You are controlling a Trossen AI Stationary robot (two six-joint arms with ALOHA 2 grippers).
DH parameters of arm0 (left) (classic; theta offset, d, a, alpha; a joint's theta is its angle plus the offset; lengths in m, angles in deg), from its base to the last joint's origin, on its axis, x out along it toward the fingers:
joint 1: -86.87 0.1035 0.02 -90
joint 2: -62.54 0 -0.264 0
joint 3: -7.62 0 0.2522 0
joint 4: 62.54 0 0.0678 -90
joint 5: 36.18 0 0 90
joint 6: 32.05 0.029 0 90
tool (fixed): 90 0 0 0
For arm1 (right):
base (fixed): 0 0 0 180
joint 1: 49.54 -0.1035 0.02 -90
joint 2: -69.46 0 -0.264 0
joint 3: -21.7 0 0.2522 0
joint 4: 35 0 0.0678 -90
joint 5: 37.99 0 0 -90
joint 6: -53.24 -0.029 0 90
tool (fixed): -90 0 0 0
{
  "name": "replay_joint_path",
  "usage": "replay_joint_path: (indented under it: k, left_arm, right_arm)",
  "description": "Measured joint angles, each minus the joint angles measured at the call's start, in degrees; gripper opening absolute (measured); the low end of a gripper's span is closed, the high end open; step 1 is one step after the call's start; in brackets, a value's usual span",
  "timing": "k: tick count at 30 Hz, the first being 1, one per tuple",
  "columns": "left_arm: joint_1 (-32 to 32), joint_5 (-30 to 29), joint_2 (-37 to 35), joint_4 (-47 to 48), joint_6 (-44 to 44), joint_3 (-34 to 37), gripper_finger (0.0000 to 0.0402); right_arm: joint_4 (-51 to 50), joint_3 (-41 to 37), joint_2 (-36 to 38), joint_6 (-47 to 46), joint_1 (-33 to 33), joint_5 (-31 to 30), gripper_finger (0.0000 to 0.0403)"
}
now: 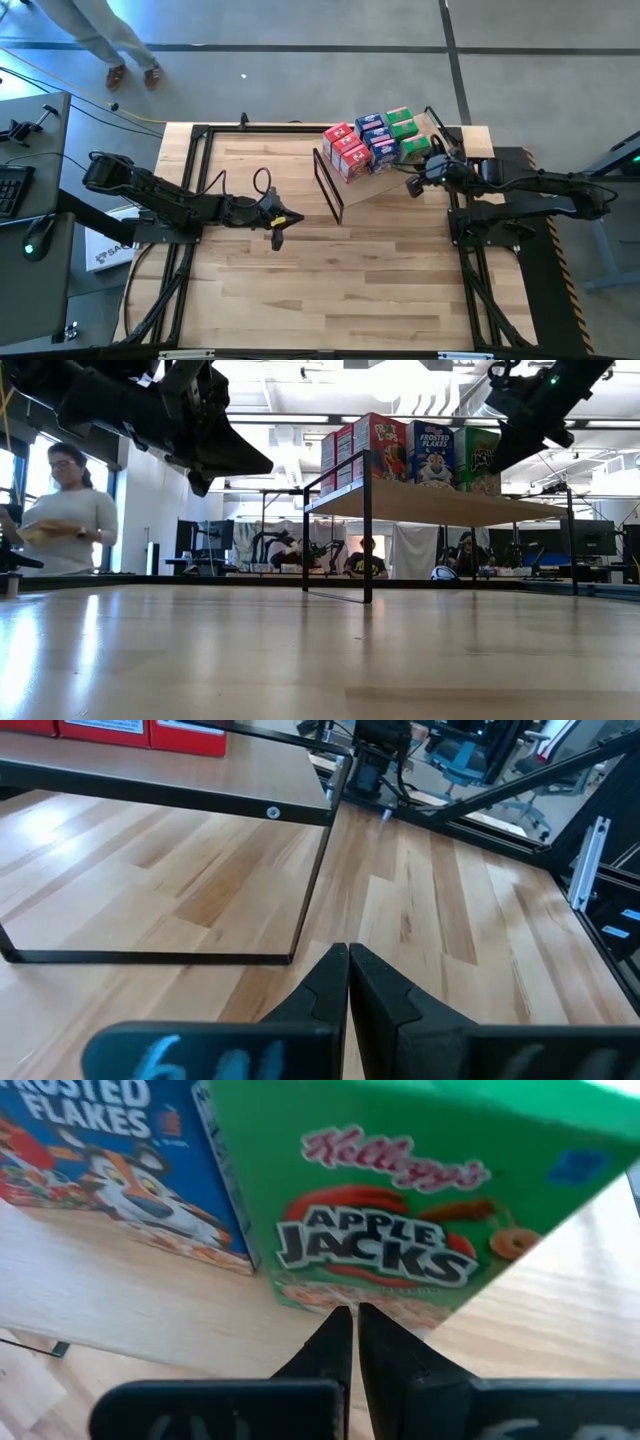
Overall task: Stack cereal on shelf
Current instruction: Return to Home Position
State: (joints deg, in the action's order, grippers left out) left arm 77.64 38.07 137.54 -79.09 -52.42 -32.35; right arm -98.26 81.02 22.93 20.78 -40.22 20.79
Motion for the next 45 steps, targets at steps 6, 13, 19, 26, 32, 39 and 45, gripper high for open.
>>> replay_joint_path:
  k: [6, 13, 19, 26, 32, 39, 45]
  left_arm:
    - [1.1, -0.2, 0.0, 0.0, 0.0, 0.0, 0.0005]
    - [1.4, 0.1, 0.0, 0.0, 0.0, 0.0, 0.0005]
    - [1.6, 0.2, 0.0, 0.0, 0.1, 0.0, 0.0005]
    - [1.8, 0.2, 0.0, 0.0, -0.3, 0.0, 0.0005]
    - [1.8, 0.2, 0.0, 0.0, -0.4, 0.0, 0.0005]
    - [1.8, 0.2, 0.0, 0.0, -0.4, 0.0, 0.0005]
    - [1.8, 0.2, 0.0, 0.0, -0.4, 0.0, 0.0005]
  right_arm:
    - [3.4, 0.0, 0.0, 4.2, 0.0, 0.2, 0.0005]
    - [-6.3, 4.4, 0.0, 1.1, 0.0, 2.6, 0.0005]
    - [-14.6, 5.1, -1.2, -5.9, 0.5, -1.5, 0.0005]
    - [-11.1, 5.1, -4.6, -5.6, 0.5, -5.0, 0.0004]
    - [-8.0, 5.2, -6.5, -4.8, 0.5, -4.2, 0.0004]
    - [-4.8, 5.2, -6.5, -1.7, 0.5, -4.0, 0.0004]
    - [-9.2, 6.6, -6.3, -2.3, 0.5, -0.7, 0.0004]
